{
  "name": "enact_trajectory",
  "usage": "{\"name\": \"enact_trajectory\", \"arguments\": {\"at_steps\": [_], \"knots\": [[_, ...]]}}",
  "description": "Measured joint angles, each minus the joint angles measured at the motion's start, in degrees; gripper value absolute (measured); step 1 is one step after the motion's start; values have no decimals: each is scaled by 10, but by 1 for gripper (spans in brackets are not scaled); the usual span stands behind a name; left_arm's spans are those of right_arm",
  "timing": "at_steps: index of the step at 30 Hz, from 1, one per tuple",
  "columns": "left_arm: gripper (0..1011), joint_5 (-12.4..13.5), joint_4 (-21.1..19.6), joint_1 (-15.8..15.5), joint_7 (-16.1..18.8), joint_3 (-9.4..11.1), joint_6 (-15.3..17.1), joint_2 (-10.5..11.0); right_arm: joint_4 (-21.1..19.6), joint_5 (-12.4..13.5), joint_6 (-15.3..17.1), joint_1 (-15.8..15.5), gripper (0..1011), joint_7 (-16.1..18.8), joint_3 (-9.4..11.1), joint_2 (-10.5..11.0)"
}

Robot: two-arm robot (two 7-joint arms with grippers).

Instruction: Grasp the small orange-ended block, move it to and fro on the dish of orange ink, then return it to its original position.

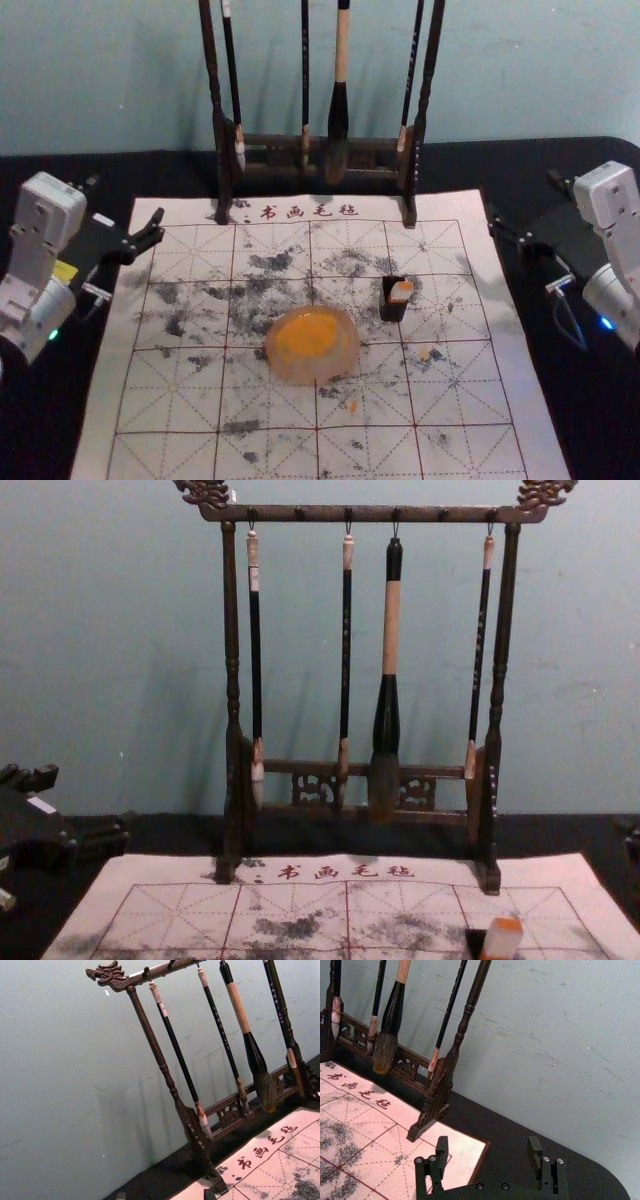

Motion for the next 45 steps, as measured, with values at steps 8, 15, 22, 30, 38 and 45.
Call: {"name": "enact_trajectory", "arguments": {"at_steps": [8, 15, 22, 30, 38, 45], "knots": [[1001, 0, 0, 0, 0, 0, 0, 0, 0, 0, 0, 0, 1000, 0, 0, 0], [1001, 0, 0, 0, 0, 0, 0, 0, 0, 0, 0, 0, 1000, 0, 0, 0], [1001, 0, 0, 0, 0, 0, 0, 0, 0, 0, 0, 0, 1000, 0, 0, 0], [1001, 0, 0, 0, 0, 0, 0, 0, 0, 0, 0, 0, 1000, 0, 0, 0], [1001, 0, 0, 0, 0, 0, 0, 0, 0, 0, 0, 0, 1000, 0, 0, 0], [1002, 0, 0, 0, 0, 0, 0, 0, 0, 0, 0, 0, 1000, 0, 0, 0]]}}
